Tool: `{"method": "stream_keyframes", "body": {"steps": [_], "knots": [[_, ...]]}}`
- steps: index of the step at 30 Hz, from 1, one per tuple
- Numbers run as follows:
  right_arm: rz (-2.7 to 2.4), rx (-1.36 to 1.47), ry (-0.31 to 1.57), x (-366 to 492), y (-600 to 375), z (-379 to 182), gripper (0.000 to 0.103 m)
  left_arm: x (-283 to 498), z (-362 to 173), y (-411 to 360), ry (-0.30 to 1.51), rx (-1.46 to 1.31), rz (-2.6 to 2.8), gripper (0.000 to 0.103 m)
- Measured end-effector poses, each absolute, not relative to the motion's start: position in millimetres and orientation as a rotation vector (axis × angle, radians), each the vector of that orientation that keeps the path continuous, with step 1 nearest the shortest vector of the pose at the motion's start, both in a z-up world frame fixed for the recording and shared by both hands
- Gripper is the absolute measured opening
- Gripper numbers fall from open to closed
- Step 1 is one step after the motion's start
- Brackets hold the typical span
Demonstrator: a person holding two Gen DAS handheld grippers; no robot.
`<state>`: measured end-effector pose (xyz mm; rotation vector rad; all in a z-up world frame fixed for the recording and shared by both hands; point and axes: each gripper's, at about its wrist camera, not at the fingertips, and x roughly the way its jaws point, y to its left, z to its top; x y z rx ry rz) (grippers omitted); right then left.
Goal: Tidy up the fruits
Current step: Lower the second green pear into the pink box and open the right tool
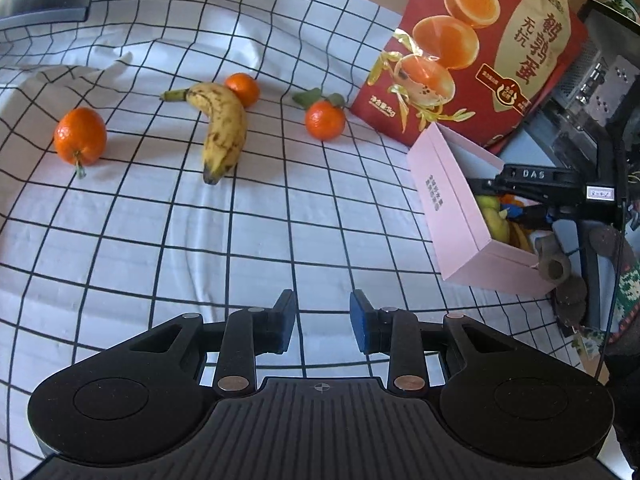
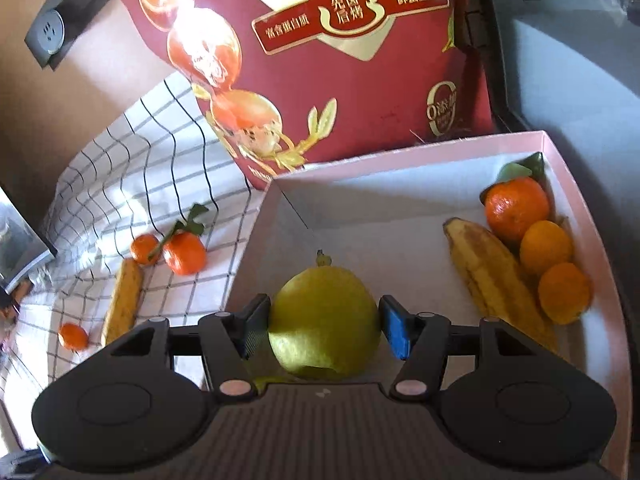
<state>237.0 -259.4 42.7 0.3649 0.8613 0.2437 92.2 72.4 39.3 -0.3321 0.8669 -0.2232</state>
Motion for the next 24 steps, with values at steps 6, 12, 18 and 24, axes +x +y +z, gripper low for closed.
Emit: {"method": "stream_keyframes", "body": {"steps": [6, 12, 18, 24], "knots": [[0.245, 0.222, 0.924, 246, -247, 50, 0.060, 94, 40, 68, 0.846, -0.339, -0.255, 0.033], [0.225, 0.066, 0.984, 253, -234, 61, 0.060, 96, 36, 68, 0.831, -0.365, -0.274, 0.033], [0.240, -0.004, 0.979, 267, -227, 81, 0.061, 96, 33, 78, 0.833, -0.385, -0.258, 0.033], [0.151, -0.107, 1.072, 296, -216, 65, 0.061, 94, 33, 93, 0.825, -0.405, -0.237, 0.033]]}}
